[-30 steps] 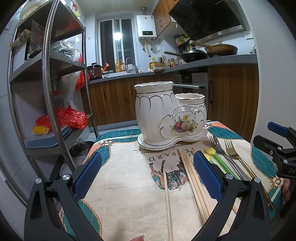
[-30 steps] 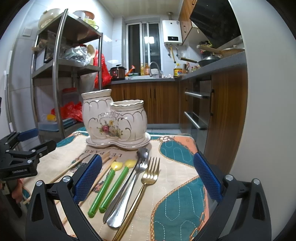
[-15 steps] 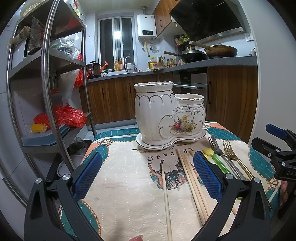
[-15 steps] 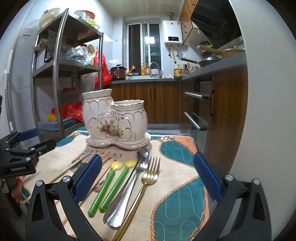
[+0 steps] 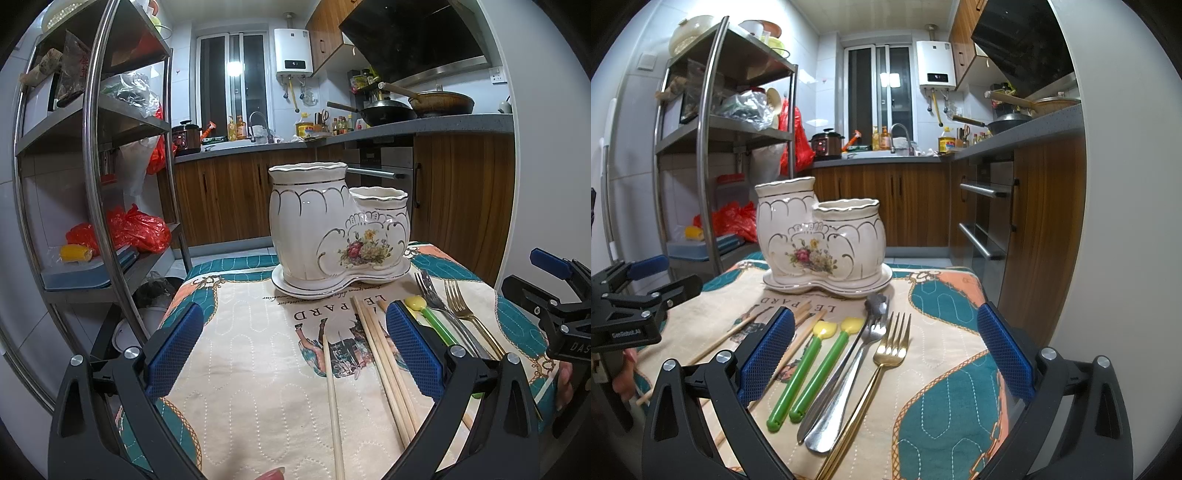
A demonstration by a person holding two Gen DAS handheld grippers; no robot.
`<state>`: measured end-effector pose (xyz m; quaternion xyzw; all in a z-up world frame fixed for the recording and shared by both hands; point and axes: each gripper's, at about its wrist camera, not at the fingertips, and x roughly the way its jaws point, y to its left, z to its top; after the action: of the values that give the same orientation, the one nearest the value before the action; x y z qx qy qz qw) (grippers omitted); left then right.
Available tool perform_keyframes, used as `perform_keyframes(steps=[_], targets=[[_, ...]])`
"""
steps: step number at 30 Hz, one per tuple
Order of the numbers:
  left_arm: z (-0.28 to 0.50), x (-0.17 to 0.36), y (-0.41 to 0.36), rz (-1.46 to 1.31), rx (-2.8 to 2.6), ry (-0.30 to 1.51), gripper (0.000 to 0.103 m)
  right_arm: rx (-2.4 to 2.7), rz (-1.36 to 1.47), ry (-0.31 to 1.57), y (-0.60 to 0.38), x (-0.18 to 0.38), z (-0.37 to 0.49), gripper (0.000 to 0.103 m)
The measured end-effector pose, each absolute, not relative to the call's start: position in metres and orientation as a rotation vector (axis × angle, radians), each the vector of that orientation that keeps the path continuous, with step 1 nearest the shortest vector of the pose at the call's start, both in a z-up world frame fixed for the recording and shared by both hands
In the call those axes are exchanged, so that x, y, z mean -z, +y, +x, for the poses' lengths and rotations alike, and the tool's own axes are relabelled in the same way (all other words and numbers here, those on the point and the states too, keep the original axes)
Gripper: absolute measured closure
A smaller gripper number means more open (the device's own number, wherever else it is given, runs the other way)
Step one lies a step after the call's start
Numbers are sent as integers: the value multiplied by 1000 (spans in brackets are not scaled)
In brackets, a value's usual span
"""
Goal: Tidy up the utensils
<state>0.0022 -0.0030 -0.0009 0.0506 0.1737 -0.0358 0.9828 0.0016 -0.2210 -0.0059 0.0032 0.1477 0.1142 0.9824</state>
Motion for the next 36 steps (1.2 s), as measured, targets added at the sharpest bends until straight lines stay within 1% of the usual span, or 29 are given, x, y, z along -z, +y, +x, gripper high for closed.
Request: perform_keyframes(steps=[36], targets=[[3,0,-4,84,94,356,5,-229,3,297,-220,6,1,5]])
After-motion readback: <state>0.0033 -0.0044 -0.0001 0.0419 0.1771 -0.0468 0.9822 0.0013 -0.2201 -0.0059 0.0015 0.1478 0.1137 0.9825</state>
